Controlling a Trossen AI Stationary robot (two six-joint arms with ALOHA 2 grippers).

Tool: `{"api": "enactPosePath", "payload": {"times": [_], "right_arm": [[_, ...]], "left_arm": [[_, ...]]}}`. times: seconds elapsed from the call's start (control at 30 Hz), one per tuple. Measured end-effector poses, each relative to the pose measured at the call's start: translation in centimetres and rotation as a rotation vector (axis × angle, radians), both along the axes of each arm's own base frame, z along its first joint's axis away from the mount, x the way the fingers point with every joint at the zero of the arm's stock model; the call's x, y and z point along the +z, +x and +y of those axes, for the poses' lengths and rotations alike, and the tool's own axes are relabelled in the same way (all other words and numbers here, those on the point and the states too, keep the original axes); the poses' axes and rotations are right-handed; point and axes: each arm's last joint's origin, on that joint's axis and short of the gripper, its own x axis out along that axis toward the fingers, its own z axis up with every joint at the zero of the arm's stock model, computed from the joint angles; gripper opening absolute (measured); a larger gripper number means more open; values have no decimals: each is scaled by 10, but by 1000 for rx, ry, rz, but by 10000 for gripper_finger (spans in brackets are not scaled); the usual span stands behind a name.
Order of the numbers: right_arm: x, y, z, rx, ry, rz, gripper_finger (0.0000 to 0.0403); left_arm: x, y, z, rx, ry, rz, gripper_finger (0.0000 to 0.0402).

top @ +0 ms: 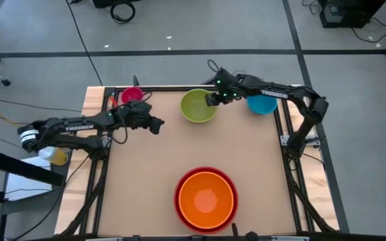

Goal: Nest bowls inside each other
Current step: Stack the green bowl on top of the orange bowl

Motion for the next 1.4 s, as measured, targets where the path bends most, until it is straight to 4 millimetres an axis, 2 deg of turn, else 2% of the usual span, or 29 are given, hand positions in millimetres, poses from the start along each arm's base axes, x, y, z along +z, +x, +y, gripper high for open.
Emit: {"api": "enactPosePath", "payload": {"times": [0.27,0.47,0.6,0.67,0.77,0.93,1.1,1.23,1.4], "right_arm": [[-32,10,-5,13,69,68,188],[-44,12,-7,41,78,108,132],[-36,10,-6,68,39,106,61],[-23,7,-4,101,26,63,26],[3,5,7,132,-19,-24,26],[39,-4,38,227,-37,-87,38],[61,-6,92,481,-7,-128,26],[67,0,138,640,2,-139,28],[62,8,190,808,24,-125,32]], "left_arm": [[-10,9,-7,-15,-59,30,123],[-10,12,-10,0,-85,13,123],[-8,14,-12,2,-95,-15,123],[-8,14,-13,0,-98,-18,123],[-9,14,-14,-6,-99,-13,123],[-9,14,-13,14,-89,-4,123],[-9,14,-13,9,-69,3,123],[-9,14,-13,10,-64,4,123],[-9,14,-13,9,-62,5,123]]}}
